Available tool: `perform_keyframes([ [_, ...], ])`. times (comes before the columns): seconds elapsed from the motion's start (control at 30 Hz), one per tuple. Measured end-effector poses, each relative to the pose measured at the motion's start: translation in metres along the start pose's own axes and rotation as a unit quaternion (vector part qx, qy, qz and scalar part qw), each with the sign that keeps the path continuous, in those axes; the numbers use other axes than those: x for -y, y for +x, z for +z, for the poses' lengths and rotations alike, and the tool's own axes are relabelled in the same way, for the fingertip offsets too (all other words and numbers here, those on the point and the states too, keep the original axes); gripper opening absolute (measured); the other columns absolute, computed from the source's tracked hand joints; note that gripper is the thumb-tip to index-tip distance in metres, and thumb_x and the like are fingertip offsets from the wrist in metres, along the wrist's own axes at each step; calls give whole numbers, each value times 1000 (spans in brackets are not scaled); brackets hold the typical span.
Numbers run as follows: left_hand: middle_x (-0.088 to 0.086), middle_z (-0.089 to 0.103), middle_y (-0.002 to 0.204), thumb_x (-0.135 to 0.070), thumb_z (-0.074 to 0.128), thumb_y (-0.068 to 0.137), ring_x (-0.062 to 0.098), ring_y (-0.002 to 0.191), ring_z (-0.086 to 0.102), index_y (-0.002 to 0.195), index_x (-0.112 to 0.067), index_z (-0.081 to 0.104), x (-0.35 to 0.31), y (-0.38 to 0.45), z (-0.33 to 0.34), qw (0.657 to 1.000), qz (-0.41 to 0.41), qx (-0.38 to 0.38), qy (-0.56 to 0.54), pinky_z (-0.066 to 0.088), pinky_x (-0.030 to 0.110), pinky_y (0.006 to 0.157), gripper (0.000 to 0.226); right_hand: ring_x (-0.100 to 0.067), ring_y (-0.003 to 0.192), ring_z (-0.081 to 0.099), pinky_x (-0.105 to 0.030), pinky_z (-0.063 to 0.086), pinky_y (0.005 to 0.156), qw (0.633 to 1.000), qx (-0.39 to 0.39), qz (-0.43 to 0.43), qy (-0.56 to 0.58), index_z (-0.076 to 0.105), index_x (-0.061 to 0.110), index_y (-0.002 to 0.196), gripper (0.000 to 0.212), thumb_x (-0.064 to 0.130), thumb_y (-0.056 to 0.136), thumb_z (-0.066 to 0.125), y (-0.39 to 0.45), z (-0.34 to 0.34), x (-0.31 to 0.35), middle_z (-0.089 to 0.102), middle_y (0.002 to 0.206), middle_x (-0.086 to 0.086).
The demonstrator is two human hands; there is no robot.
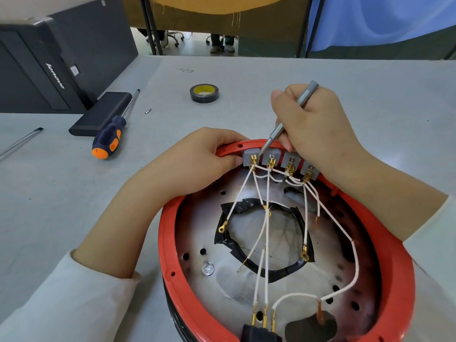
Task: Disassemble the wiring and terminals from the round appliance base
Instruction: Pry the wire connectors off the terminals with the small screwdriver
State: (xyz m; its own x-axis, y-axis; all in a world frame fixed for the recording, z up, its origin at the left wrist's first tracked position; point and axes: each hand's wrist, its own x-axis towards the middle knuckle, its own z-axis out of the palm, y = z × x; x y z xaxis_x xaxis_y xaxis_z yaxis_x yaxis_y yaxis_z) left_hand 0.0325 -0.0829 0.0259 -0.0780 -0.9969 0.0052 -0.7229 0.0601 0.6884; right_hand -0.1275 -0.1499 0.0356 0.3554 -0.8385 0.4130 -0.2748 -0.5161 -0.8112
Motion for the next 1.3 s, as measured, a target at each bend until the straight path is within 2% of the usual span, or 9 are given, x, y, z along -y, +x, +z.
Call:
perform_keyframes([
  [0.1,-9,70,99,-19,57,91,13,94,63,110,-36,65,0,0,0,1000,1,-5,0,48,40,91,27,-9,39,42,-21,40,46,1000,8,-11,-24,41,2,60,43,19,99,46,-2,1,1,40,49,-10],
  [0.23,-9,70,98,-21,57,91,13,93,64,109,-36,65,0,0,0,1000,0,-3,-3,48,40,90,25,-9,37,38,-23,39,45,1000,-27,9,14,39,8,61,41,18,100,44,1,-2,0,39,47,-9],
  [0.4,-10,70,97,-20,57,91,11,92,64,109,-37,65,0,0,-1,1000,2,-1,-5,49,38,90,26,-9,38,41,-30,42,49,1000,-12,7,0,47,-9,68,42,19,100,44,1,0,0,42,49,-13],
  [0.53,-8,70,97,-19,57,91,14,92,64,109,-36,65,1,0,-1,1000,2,1,-6,48,40,90,26,-9,39,41,-33,44,51,1000,-12,-1,-8,45,-10,68,43,19,100,45,0,0,1,43,51,-19],
  [0.67,-8,70,98,-19,57,91,14,94,64,110,-35,65,0,0,-1,1000,3,1,-6,48,39,90,25,-9,39,42,-35,45,54,1000,-16,3,-14,46,-9,68,42,19,100,44,1,0,1,43,49,-14],
  [0.83,-8,70,98,-19,57,91,14,93,64,109,-35,65,0,0,-1,1000,2,0,-3,48,39,89,26,-9,38,41,-34,44,52,1000,-16,5,-12,46,-9,68,42,18,100,44,1,0,0,42,50,-14],
  [1.03,-8,70,97,-21,57,91,14,92,64,108,-37,65,0,0,-1,1000,1,0,-3,49,39,89,25,-8,37,42,-26,43,48,1000,-12,5,-8,45,3,66,38,18,100,43,2,-1,0,42,49,-10],
  [1.2,-9,70,98,-21,57,91,12,92,64,108,-36,65,0,0,-1,1000,0,-1,-5,48,38,90,24,-11,40,37,-32,38,47,1000,-13,10,-3,44,-9,66,40,14,98,45,2,-1,0,40,55,-22],
  [1.3,-9,70,98,-20,57,92,12,93,64,110,-35,65,-1,0,-1,1000,-1,0,-6,48,38,90,25,-15,42,35,-28,34,45,1000,-11,14,-1,44,-2,62,36,11,95,46,3,-2,1,34,53,-16],
])
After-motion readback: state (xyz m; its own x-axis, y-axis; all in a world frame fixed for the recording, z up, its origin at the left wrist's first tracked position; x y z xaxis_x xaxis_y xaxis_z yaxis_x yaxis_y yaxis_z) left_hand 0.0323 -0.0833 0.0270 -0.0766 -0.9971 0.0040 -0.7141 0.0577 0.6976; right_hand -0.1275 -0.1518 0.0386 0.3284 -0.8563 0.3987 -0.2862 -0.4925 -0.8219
